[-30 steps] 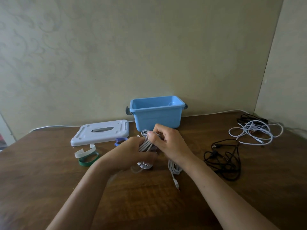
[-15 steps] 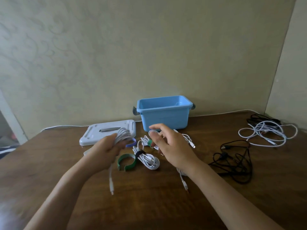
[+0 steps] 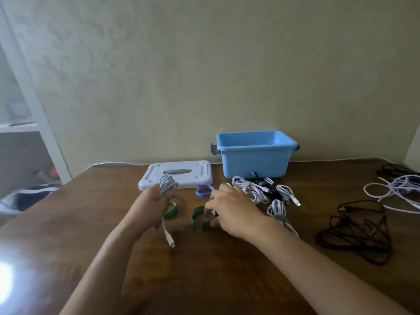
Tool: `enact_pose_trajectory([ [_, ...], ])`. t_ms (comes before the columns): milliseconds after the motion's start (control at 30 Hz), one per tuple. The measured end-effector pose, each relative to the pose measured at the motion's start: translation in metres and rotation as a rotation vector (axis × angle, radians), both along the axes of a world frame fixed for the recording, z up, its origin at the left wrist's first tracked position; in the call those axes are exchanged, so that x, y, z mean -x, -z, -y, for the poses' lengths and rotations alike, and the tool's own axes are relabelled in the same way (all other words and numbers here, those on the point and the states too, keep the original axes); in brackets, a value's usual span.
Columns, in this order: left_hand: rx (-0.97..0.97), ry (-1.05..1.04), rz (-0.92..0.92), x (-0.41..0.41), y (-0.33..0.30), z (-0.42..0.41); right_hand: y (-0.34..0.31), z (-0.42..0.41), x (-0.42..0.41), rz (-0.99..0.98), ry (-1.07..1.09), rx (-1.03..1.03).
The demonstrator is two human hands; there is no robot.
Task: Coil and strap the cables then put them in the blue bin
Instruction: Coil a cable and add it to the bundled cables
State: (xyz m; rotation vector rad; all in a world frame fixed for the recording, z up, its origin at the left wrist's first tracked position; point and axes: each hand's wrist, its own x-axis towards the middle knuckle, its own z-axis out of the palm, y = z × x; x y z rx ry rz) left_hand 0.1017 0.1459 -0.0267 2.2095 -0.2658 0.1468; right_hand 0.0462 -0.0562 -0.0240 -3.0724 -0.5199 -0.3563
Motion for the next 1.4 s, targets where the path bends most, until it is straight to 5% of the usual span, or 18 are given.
enact_pose_trajectory([
  [167, 0.038, 0.043, -0.037, 0.003, 0.0, 0.002, 0.006, -0.002, -0.01, -0.012, 0.02, -0.006],
  [500, 0.132, 0.238, -0.057, 0.021, -0.006, 0.032, -0.01, 0.019, 0.018, -0.126, -0.049, -1.032],
  [767, 0.061, 0.436, 0.054, 0.04, -0.025, 0.122, -0.012, 0.059, 0.044, -0.001, 0.04, -1.474],
  [1100, -0.13, 0.546, 0.162, 0.051, -0.023, 0.155, -0.008, 0.086, 0.049, 0.052, 0.116, -1.597],
  [1200, 0.076, 0.599, -0.04, 0.053, -0.023, 0.149, -0.006, 0.084, 0.048, 0.019, 0.11, -1.627],
  [1300, 0.487, 0.486, -0.422, 0.045, -0.024, 0.154, -0.003, 0.082, 0.047, -0.013, 0.114, -1.625],
  [1400, 0.528, 0.509, -0.349, 0.052, -0.019, 0.15, -0.002, 0.079, 0.048, -0.035, 0.105, -1.617],
])
